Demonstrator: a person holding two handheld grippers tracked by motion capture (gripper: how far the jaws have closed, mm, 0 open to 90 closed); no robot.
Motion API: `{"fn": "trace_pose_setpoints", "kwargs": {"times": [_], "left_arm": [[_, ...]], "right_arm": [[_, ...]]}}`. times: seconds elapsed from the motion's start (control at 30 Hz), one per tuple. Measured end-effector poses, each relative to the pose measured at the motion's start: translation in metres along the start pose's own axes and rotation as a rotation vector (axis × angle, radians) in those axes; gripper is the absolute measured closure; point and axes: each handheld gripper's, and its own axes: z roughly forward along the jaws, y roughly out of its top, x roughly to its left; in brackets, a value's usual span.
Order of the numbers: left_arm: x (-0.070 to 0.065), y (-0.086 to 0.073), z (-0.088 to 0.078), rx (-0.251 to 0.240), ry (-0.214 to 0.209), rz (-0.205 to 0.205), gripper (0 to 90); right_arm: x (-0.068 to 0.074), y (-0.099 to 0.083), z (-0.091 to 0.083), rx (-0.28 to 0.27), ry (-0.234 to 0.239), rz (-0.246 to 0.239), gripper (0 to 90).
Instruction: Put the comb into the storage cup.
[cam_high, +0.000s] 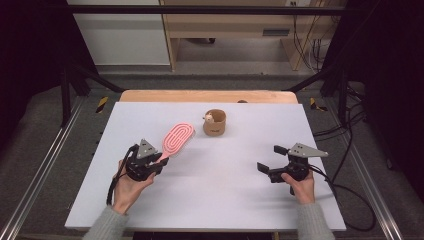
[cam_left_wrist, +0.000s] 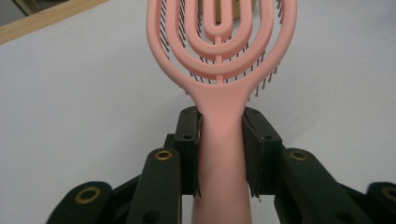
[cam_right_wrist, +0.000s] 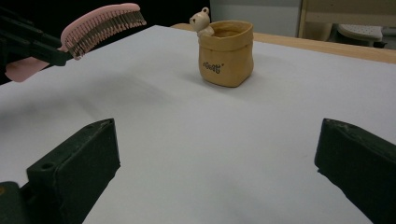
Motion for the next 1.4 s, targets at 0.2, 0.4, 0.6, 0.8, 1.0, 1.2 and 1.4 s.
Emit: {"fn": "trace_pose_setpoints", "kwargs": {"times": [0.2, 0.4, 0.6, 0.8, 1.0, 1.2, 1.4], "left_arm": [[-0.003, 0.001, -0.001, -0.012, 0.003, -0.001, 69.5], [-0.005, 0.002, -0.002, -0.025, 0.01, -0.002, 69.5], [-0.008, 0.003, -0.003, -0.033, 0.012, 0.0, 69.5], [-0.012, 0.005, -0.003, -0.043, 0.01, 0.002, 69.5], [-0.015, 0.007, -0.003, -0.046, 0.009, 0.006, 69.5], [-0.017, 0.01, -0.003, -0.051, 0.012, 0.012, 69.5], [-0.019, 0.012, -0.002, -0.053, 0.011, 0.016, 69.5]], "right_arm": [[0.006, 0.003, 0.004, -0.001, 0.009, 0.004, 0.5], [0.011, 0.006, 0.007, -0.006, 0.012, 0.009, 0.4], [0.019, 0.01, 0.013, -0.006, 0.022, 0.007, 0.5], [0.025, 0.013, 0.017, -0.003, 0.025, 0.0, 0.5], [0.029, 0.015, 0.02, -0.003, 0.03, -0.003, 0.5], [0.032, 0.018, 0.022, -0.007, 0.025, 0.0, 0.5], [0.035, 0.021, 0.024, -0.008, 0.024, -0.003, 0.5]]}}
